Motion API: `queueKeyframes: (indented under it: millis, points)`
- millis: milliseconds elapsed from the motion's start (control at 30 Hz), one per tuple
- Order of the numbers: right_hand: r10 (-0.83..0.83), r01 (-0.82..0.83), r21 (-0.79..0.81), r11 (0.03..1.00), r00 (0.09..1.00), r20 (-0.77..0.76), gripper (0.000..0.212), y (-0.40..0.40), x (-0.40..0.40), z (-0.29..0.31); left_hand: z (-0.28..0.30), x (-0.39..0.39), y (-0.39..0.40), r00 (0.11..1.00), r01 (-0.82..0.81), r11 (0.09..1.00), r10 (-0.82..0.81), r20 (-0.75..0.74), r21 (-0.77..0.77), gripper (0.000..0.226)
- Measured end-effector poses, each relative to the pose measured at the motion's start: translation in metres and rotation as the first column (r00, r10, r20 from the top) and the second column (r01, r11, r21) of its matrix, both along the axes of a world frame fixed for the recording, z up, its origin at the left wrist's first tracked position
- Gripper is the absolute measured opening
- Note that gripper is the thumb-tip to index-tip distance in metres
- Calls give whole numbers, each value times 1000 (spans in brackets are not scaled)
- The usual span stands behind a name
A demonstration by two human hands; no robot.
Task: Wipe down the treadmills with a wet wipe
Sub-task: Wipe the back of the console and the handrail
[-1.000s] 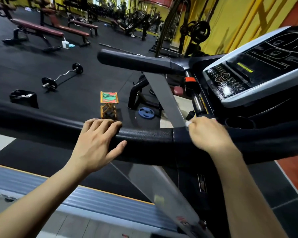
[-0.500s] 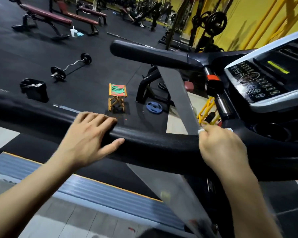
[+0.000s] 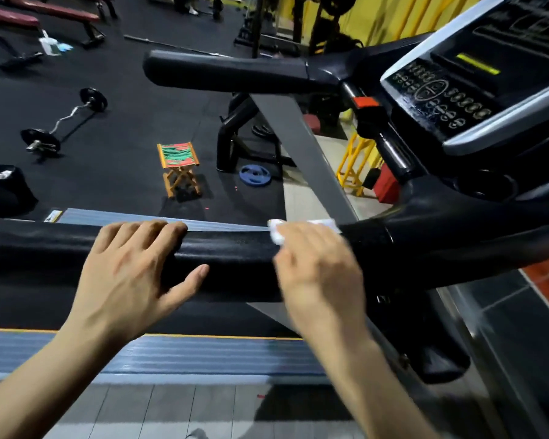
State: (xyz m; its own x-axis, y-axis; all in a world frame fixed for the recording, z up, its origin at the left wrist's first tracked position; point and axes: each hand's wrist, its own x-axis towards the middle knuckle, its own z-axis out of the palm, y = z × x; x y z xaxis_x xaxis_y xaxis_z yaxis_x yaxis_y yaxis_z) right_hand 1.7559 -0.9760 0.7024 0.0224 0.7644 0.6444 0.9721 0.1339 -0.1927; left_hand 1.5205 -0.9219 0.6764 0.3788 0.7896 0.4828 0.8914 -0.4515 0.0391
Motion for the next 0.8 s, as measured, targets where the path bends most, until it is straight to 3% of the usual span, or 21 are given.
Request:
queueKeyframes:
  millis: [133,233,333,433,500,600,700,800]
  points:
    - [-229,236,148,960,972,-63,32,-17,51,-5,0,-1,0,1000,-2,1000,2,21,-30,64]
    - [-248,269,266,926,962,-112,39,-13,27,-32,-2,-1,0,1000,0,1000,1,22,-21,64]
    - [-68,100,279,955,990,-122,45,-8,-33,-59,-2,0,0,1000,9,1000,-9,22,-11,63]
    - [144,-150,190,970,989,45,46,-19,-65,-74,-2,-2,-1,999,26,1000,-26,34,-15,64]
    - [156,-178,183,967,979,128,45,-21,-46,-73,0,-3,0,999,33,999,-32,38,-33,67]
    - [-64,50,321,946,997,31,40,-28,10,-69,-1,-3,2,999,47,998,-45,26,-53,66]
    - [-336,357,481,800,932,-132,34,-36,48,-65,-3,-4,2,999,35,998,-33,38,-59,67]
    - [-373,475,538,696,880,-294,31,-26,33,-68,-3,-7,3,999,44,997,-42,23,-68,66]
